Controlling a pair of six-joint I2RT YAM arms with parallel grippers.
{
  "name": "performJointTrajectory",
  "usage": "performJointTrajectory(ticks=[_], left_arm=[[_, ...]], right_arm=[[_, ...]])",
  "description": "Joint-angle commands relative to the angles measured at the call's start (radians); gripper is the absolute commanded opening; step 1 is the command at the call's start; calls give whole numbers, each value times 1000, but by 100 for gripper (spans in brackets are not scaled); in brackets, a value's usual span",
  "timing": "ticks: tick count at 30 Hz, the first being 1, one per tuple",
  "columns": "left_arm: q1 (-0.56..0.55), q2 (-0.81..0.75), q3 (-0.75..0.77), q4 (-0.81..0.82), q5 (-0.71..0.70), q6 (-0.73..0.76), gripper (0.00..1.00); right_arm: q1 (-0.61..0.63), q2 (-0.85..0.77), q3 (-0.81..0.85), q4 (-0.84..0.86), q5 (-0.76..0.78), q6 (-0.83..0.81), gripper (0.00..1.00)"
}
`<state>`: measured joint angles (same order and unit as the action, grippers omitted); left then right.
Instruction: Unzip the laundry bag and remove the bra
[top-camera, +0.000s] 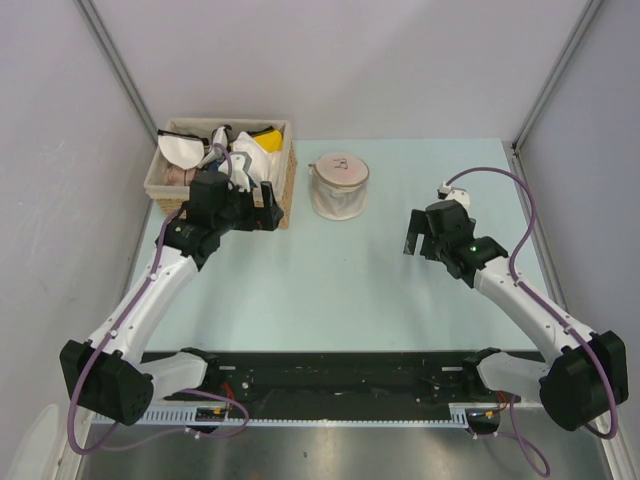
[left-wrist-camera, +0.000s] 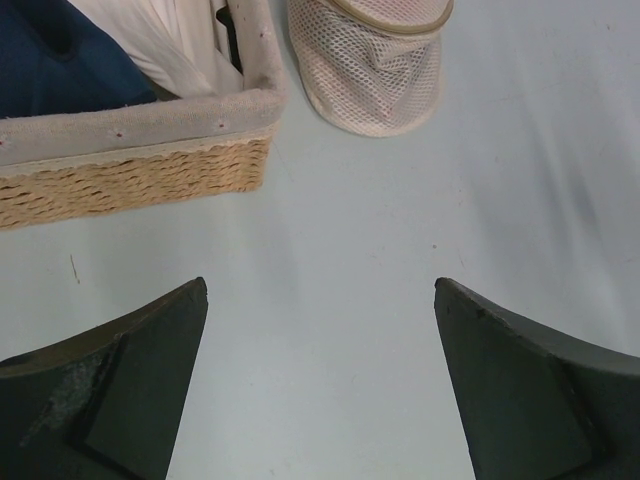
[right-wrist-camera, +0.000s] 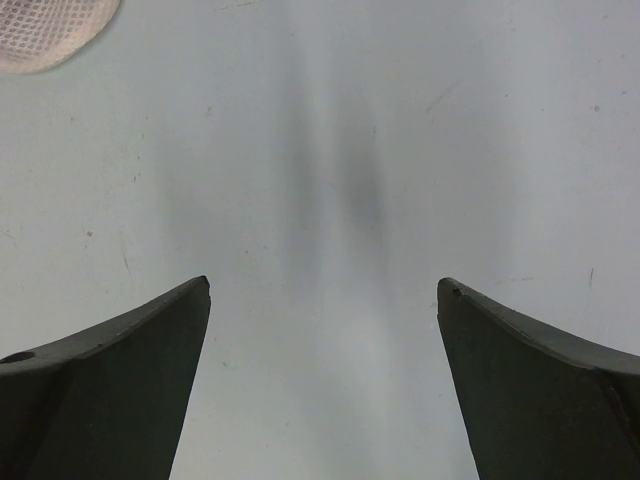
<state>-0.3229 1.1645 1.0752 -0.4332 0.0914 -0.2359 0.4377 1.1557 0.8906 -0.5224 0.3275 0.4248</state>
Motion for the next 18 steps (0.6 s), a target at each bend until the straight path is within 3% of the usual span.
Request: performJointTrajectory(ticks=[1,8,14,18], left_arm=[[1,0,9,-9,60,-13,100],[-1,27,-44,71,200,-88,100],[-2,21,-61,87,225,-108,100],[-2,3,-60,67,205,-95,100]], right_arm=[[7,13,36,59,-4,2,100],[47,93,36,333,-168,97,100],[59,291,71,720,-185,212,97],[39,461,178,806,-191,298,95]])
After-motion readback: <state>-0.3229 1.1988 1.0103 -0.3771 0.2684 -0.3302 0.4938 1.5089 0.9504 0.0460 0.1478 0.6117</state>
